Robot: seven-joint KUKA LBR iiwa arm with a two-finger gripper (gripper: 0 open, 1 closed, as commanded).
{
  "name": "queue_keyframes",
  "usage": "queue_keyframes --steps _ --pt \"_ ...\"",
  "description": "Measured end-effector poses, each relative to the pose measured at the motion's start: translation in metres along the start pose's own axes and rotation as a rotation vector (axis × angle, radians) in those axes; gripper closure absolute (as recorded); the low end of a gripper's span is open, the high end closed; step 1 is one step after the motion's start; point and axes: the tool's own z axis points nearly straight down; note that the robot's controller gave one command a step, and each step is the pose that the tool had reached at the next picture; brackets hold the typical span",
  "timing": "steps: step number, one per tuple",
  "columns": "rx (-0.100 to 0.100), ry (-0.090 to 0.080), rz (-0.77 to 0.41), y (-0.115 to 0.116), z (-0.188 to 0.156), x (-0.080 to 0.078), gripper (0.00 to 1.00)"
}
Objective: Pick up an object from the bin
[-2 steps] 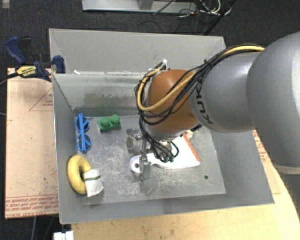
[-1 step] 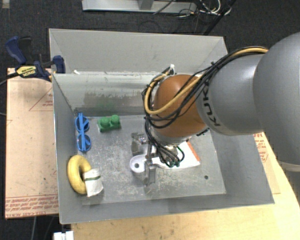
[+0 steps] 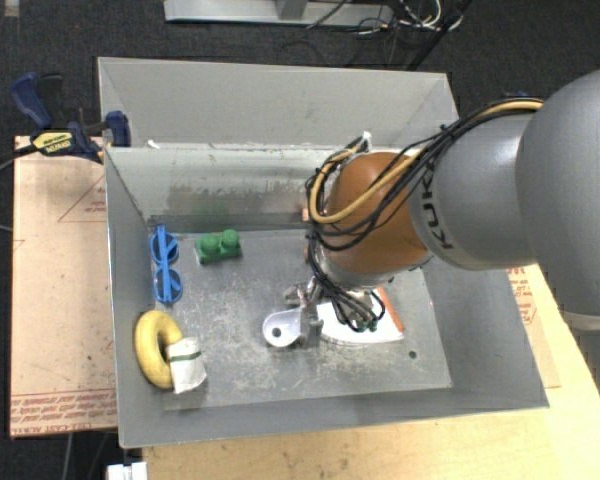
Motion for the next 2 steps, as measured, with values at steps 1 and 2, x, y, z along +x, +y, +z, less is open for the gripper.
queue_keyframes --steps 1,2 --pt "0.000 0.000 0.000 0.000 0.000 0.000 1.00" --pt "-0.001 -0.003 -0.015 0.011 -0.131 -0.004 1.00"
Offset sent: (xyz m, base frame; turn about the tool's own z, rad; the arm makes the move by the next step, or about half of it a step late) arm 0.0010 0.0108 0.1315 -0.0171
